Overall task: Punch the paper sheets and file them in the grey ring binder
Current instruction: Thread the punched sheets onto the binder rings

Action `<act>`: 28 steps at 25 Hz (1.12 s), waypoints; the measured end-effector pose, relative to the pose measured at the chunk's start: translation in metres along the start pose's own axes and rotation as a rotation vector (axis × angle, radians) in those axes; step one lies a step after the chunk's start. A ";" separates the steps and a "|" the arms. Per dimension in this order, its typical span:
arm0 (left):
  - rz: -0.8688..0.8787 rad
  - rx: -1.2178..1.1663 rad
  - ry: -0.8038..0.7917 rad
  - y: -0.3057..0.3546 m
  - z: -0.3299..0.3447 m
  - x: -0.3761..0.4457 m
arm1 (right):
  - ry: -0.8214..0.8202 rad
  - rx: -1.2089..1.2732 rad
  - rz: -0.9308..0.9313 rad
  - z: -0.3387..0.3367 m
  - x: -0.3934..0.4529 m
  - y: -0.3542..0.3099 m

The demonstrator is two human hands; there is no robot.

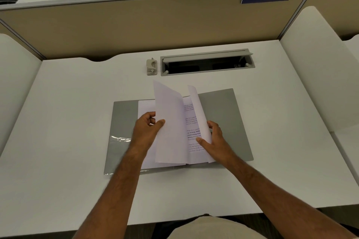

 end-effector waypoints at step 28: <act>-0.207 -0.118 -0.160 -0.005 0.041 -0.011 | -0.013 0.065 -0.040 0.008 -0.009 -0.025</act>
Point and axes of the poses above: each hand's wrist, its own x-axis towards the middle knuckle, its own z-axis out of the palm, y = z × x, the point moved 2 cm from there along x, towards the middle knuckle, and after that the axes turned 14 degrees about -y, right-handed, at the moved point
